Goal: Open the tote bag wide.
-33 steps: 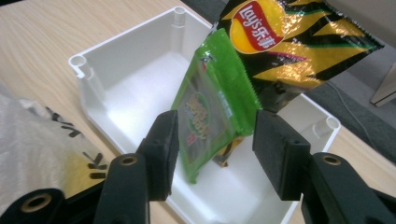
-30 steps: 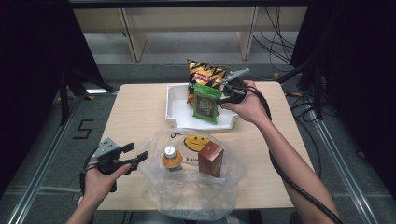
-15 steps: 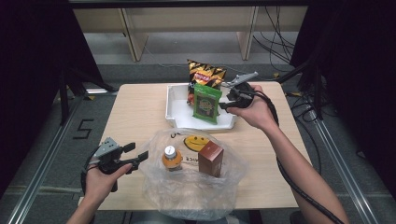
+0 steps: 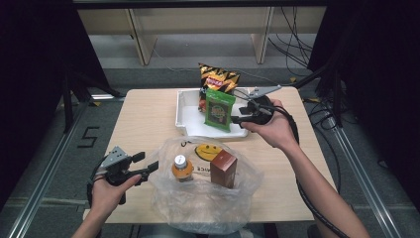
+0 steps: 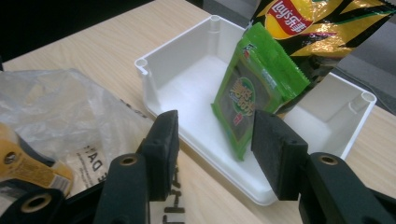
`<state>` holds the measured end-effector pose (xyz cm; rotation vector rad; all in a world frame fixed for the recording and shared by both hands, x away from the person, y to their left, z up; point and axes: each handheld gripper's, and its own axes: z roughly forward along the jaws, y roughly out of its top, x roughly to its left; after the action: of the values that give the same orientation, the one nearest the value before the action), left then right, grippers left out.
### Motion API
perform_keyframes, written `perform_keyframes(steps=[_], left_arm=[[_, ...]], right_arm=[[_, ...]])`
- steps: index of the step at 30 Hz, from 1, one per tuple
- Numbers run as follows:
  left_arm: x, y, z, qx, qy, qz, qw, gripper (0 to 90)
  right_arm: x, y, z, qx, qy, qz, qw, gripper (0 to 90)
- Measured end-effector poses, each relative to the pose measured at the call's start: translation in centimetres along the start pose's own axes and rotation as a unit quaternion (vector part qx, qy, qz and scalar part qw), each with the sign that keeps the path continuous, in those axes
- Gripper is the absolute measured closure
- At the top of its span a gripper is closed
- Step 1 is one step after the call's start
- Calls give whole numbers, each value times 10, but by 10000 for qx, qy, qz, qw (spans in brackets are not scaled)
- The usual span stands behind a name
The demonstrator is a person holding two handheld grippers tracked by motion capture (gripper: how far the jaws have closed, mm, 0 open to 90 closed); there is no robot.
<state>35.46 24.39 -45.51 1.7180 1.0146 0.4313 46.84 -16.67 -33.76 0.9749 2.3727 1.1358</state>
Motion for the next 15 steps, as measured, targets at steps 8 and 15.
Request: perform_keyframes(steps=[8, 15], left_arm=[[0, 1, -1, -29, 10, -22, 10000, 295], [0, 0, -1, -23, 1, -18, 10000, 295]], right_arm=[[9, -7, -8, -44, -3, -12, 10000, 513], [21, -13, -19, -175, 80, 20, 9998, 507]])
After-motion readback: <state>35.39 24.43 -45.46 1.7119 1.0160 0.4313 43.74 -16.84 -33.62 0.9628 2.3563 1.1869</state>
